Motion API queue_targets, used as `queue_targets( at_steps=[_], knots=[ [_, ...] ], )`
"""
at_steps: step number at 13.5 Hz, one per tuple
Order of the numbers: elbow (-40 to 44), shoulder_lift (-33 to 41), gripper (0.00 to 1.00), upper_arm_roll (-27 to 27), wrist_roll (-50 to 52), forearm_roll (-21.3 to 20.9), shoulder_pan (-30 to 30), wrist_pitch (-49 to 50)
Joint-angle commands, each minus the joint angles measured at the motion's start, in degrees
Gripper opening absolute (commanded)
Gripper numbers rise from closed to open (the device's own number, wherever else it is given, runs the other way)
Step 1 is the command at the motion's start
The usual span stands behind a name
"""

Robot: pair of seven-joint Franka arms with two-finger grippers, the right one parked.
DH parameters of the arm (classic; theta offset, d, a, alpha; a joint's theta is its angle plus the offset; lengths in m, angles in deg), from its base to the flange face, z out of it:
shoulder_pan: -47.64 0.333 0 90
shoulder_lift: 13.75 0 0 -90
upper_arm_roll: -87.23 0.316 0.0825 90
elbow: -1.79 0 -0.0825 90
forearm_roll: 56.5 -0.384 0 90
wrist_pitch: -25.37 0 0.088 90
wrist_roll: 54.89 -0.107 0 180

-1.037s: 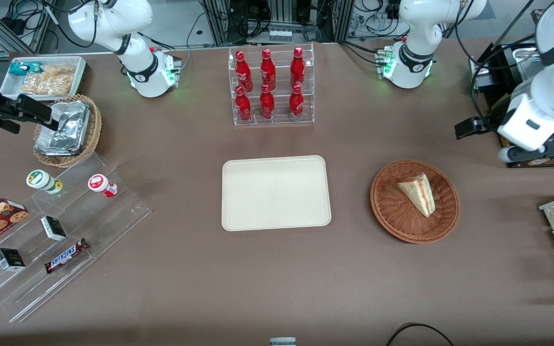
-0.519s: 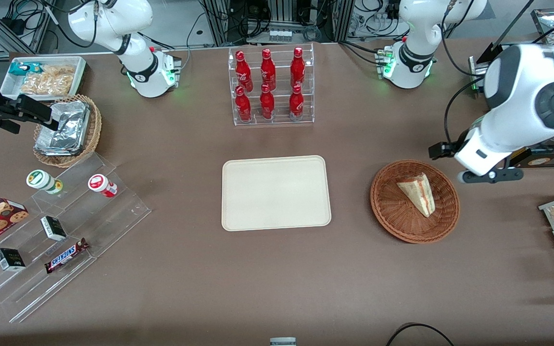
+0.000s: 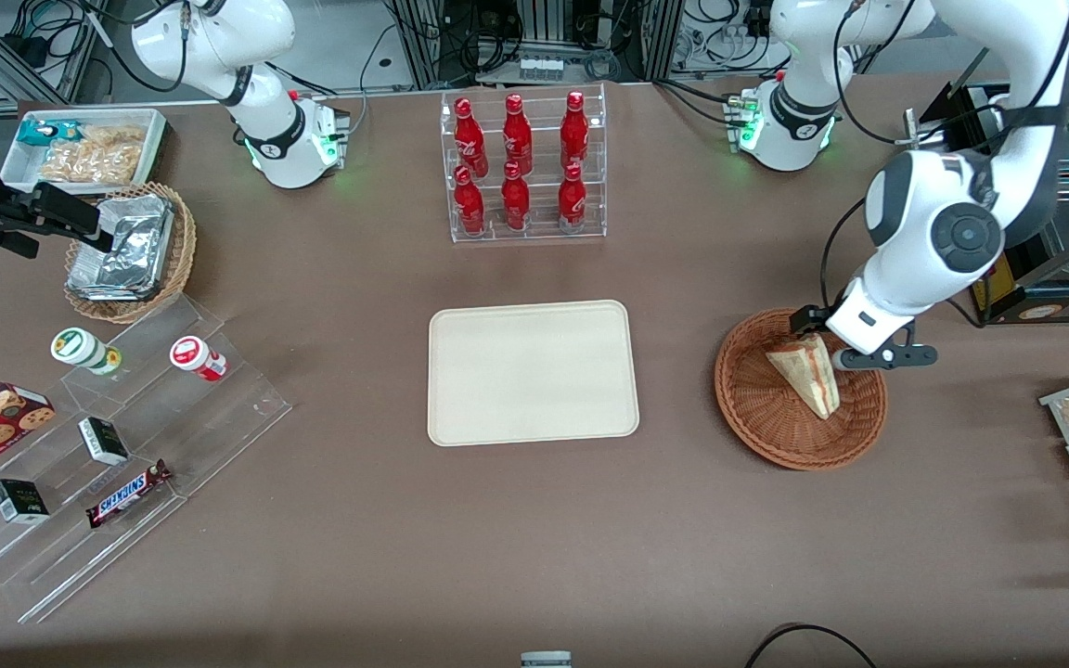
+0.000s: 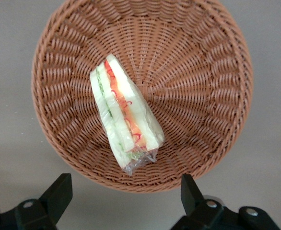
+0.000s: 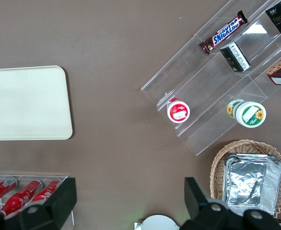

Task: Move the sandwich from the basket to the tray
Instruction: 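Lower the left gripper and close it on the wrapped sandwich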

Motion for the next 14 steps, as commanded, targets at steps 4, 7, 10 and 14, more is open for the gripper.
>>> queue_targets(
  at_steps=[4,7,10,14],
  knots=[
    [-2.5,0.0,1.0,0.0,15.8,0.0,0.3,-5.8],
    [-3.4,-0.3,1.0,-0.1,31.6,0.0,0.3,-9.9],
    [-3.6,-2.0,1.0,0.0,38.9,1.6,0.4,-11.9],
    [-3.6,-5.1,1.0,-0.1,38.9,1.7,0.4,-13.8]
  ],
)
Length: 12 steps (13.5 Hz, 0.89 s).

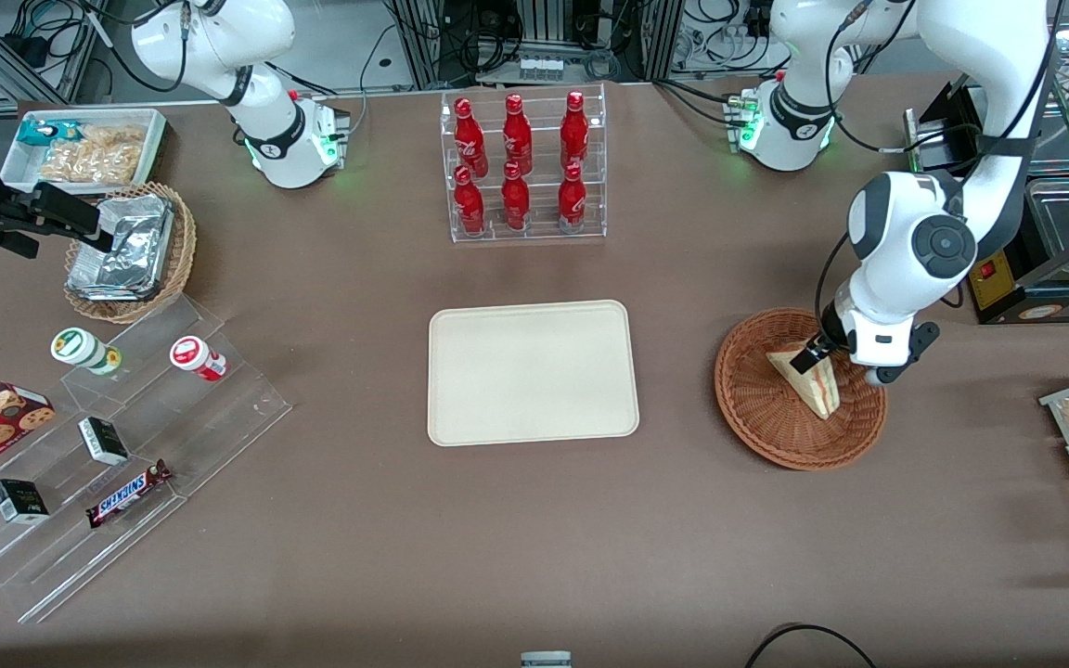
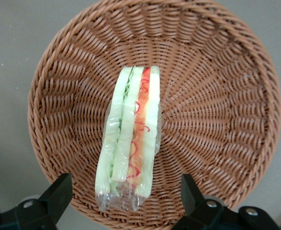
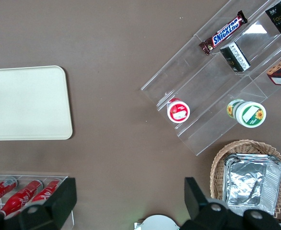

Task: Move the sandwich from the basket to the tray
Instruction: 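Lower the left gripper and close it on the wrapped sandwich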

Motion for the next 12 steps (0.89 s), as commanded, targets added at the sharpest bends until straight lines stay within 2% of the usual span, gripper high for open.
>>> queue_targets(
  at_steps=[1,4,5,6,7,8,9,12],
  knots=[
    [-0.3,-2.5,1.0,-0.2,1.1,0.4,0.3,-3.7],
    [-0.3,-4.8,0.98,-0.2,1.0,0.3,0.3,-5.9],
    [-0.3,-4.8,0.82,-0.2,1.0,0.4,0.3,-5.6],
    [-0.3,-4.7,0.53,-0.2,0.9,0.3,0.3,-5.3],
    [-0.4,-4.7,0.3,-0.2,0.4,0.1,0.3,-5.2],
    [-0.5,-4.5,0.15,-0.2,-0.6,0.0,0.2,-5.2],
    [-0.5,-4.1,0.08,-0.2,-2.8,0.0,0.2,-4.4],
    [1.2,-1.6,0.05,-0.2,-6.4,0.0,0.2,1.2]
  ],
)
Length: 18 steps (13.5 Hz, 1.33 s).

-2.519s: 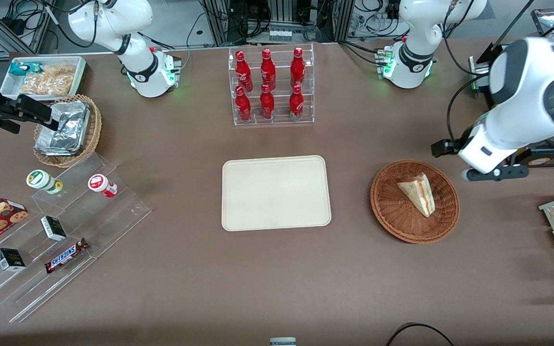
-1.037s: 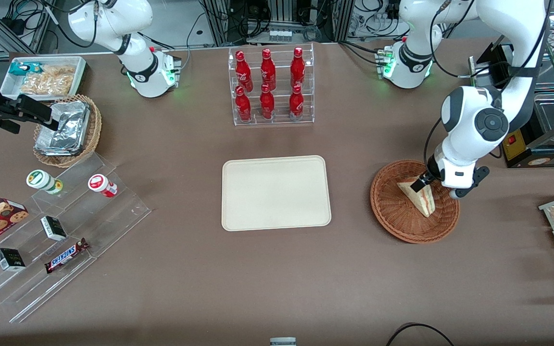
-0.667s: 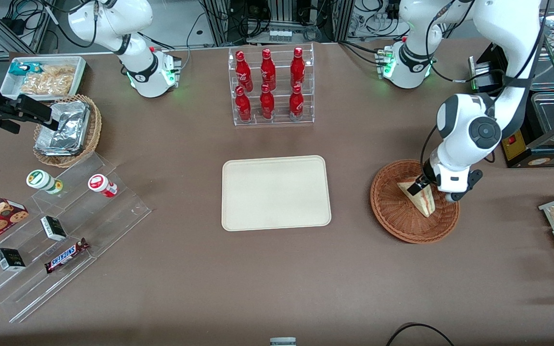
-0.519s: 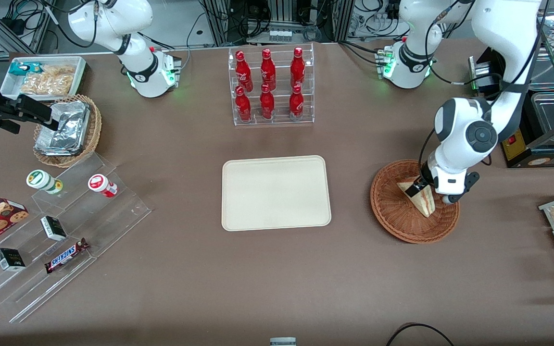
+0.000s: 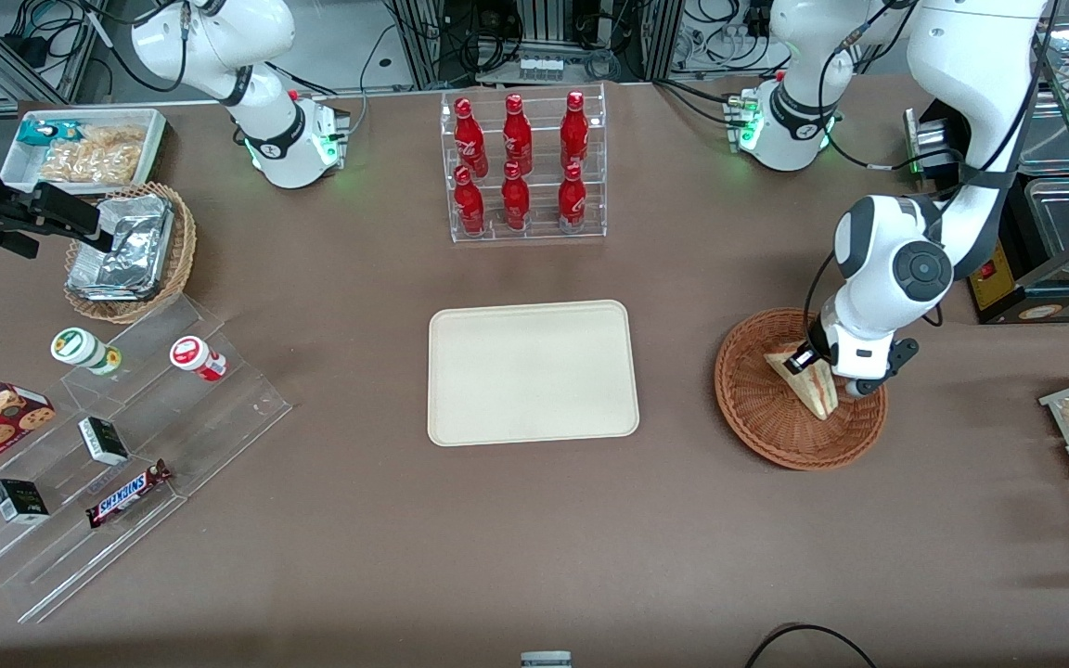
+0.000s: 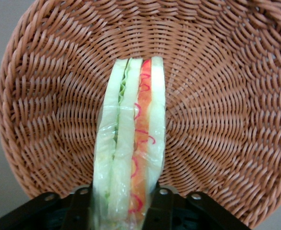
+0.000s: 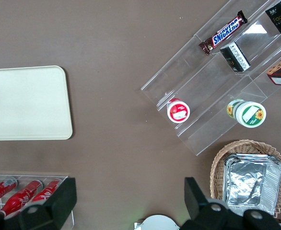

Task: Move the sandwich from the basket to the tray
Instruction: 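Lift the sandwich and carry it with the left gripper over the tray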

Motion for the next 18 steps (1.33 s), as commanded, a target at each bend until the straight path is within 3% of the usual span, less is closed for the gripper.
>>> queue_targets(
  at_steps=[1,5,7,12,18],
  knots=[
    [2.1,3.4,0.05,-0.2,-1.6,0.0,0.2,5.0],
    [11.5,3.2,0.05,-1.1,-8.0,-0.6,-0.5,18.8],
    [16.6,1.1,0.05,-4.8,-9.0,-0.6,-0.4,24.6],
    [25.2,-7.6,0.04,-16.7,-10.5,-1.0,-0.5,24.9],
    [37.0,-17.4,0.02,-18.4,6.8,-10.5,-13.2,25.1]
  ],
)
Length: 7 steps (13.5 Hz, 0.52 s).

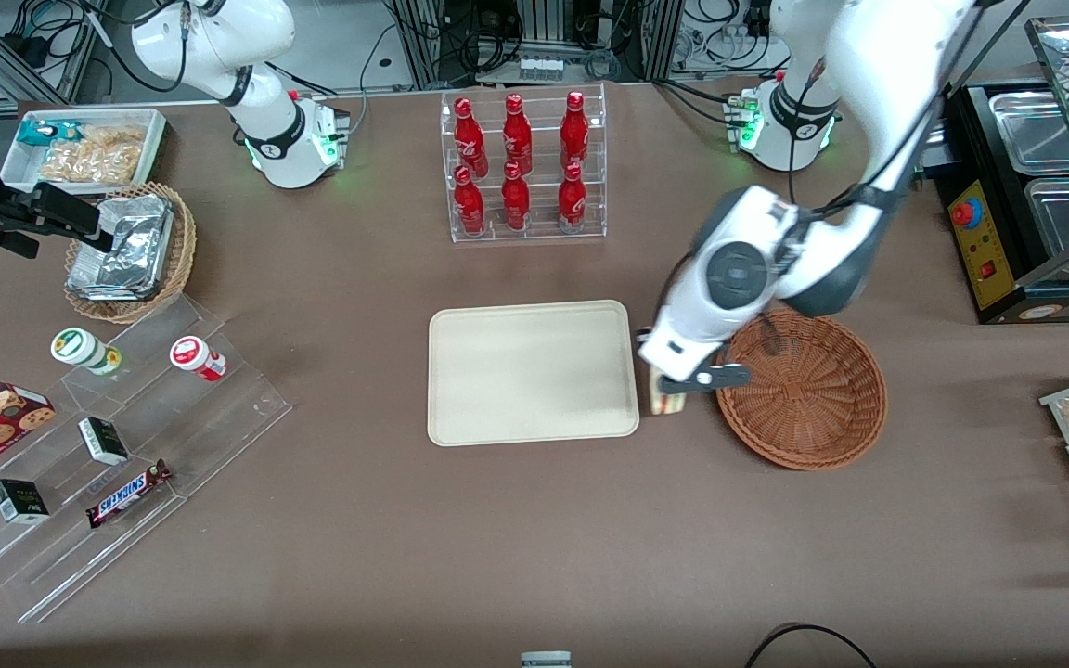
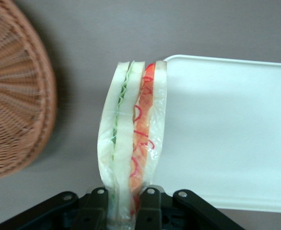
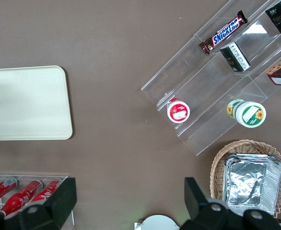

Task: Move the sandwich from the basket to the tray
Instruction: 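Lift the sandwich and carry it with the left gripper over the tray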

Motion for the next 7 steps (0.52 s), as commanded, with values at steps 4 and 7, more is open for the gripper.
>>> queue_targets(
  at_steps=[4,7],
  knots=[
    [14.9,-11.8,0.02,0.5,12.4,-4.7,-11.4,1.7],
    [21.7,-17.6,0.02,0.5,18.8,-10.2,-15.8,3.8]
  ],
)
